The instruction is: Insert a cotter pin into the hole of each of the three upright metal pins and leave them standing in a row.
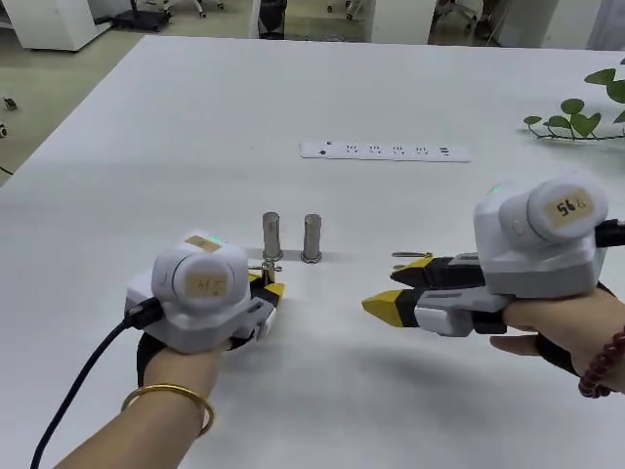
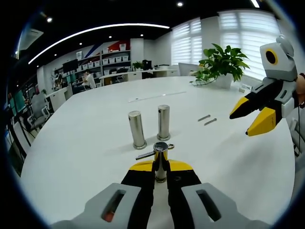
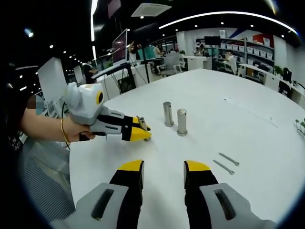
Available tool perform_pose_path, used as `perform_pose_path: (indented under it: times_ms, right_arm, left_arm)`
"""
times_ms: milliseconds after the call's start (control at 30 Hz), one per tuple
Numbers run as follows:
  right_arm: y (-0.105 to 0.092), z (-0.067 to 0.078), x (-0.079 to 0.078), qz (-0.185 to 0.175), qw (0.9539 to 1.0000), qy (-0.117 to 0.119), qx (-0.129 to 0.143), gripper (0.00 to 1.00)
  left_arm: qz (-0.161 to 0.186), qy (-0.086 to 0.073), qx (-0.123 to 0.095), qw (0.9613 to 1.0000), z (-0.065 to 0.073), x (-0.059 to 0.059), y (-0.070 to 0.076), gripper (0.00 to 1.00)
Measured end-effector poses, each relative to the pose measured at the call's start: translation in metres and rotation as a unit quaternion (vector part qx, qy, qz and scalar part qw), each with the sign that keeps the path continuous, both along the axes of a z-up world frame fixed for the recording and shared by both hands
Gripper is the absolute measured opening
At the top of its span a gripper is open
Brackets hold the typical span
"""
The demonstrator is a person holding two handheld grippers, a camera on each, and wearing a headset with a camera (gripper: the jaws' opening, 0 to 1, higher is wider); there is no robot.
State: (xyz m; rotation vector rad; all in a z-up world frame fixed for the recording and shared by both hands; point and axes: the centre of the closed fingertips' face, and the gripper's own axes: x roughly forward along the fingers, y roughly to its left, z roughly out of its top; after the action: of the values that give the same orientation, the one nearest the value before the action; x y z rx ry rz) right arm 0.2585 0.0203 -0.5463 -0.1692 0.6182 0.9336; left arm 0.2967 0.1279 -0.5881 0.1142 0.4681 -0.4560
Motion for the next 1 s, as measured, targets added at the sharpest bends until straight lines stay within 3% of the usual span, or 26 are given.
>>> perform_pose_path:
  times_ms: [267,467,733,1000]
  right_arm:
    - [0.0,0.002,0.002,-0.01,0.9999,0.001,0.008,0.3]
    - [0.0,0.0,0.001,-0.011,0.9999,0.004,0.008,0.3]
    - [-0.001,0.0,0.002,-0.015,0.9998,0.004,0.012,0.31]
    - [0.0,0.004,0.008,-0.022,0.9996,-0.005,0.02,0.34]
  left_arm:
    - [0.008,-0.001,-0.005,1.0,0.0,0.002,-0.001,0.06]
    - [0.005,0.01,-0.001,0.9999,-0.005,0.0,-0.001,0.08]
    - [0.0,0.017,0.0,0.9999,-0.007,-0.003,-0.001,0.21]
    - [-0.006,0.01,-0.01,0.9999,0.004,-0.005,-0.001,0.4]
